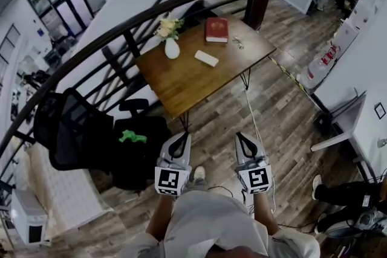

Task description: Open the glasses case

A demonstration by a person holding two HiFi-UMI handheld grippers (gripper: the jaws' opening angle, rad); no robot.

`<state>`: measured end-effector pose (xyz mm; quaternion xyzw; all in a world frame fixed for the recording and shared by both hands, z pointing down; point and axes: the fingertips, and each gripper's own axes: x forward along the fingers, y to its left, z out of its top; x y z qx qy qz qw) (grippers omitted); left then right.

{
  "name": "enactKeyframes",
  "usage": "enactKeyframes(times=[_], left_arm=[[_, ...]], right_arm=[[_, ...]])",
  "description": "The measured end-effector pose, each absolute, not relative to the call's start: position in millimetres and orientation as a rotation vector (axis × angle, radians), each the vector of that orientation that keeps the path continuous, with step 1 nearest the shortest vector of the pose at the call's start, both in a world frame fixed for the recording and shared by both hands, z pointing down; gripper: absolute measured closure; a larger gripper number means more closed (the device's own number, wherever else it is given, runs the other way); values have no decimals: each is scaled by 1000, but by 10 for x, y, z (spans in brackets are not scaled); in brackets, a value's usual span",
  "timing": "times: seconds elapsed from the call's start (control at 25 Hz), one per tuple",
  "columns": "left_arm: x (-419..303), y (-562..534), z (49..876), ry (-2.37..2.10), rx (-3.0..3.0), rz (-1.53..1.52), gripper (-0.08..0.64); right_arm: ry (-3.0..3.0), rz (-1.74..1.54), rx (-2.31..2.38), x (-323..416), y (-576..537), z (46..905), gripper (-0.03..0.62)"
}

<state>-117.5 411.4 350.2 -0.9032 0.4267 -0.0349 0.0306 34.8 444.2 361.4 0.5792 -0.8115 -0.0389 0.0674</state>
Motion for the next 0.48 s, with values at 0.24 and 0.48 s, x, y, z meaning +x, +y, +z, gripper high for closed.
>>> enactKeyframes(times=[0.24, 0.48], left_arm=[[-1242, 3535, 3498, 1299, -2807, -117, 540], [-1318, 3071, 3533, 1278, -2839, -119, 541]], right_arm=[[-2422, -100, 1762, 260, 3882, 3576, 589], [-2391, -84, 1779, 171, 3432, 3581, 589]])
